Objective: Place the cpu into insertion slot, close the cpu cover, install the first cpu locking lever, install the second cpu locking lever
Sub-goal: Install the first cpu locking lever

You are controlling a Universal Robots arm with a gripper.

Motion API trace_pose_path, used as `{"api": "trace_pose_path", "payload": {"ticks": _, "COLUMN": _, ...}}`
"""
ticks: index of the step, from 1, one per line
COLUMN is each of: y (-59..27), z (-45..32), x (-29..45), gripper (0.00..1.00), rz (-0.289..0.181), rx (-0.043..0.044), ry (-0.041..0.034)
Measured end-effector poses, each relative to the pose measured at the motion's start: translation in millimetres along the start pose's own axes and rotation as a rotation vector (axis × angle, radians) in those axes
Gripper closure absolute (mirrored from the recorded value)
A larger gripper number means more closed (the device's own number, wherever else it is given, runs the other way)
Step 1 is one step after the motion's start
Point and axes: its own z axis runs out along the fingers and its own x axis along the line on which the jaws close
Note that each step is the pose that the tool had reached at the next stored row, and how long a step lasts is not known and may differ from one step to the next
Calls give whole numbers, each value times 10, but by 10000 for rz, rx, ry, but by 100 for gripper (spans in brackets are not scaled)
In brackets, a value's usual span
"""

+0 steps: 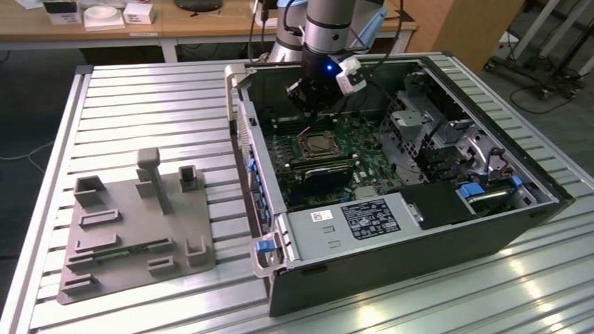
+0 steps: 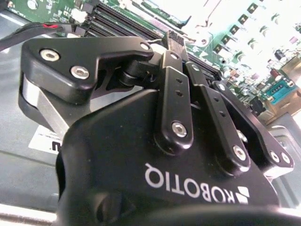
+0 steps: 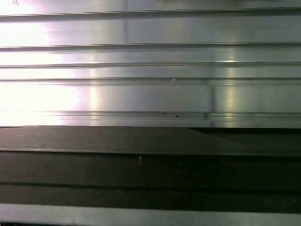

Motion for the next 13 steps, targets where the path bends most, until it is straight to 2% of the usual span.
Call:
{"api": "trace_pose_path", "payload": {"ticks": 9, "y": 37, "z": 13, "x": -3, "gripper": 90, "rz": -33, "rx": -4, "ry": -3}}
{"api": "trace_pose_path", "payload": {"ticks": 13, "y": 39, "z": 39, "x": -35, "gripper": 90, "rz": -33, "rx": -2, "ry": -1}}
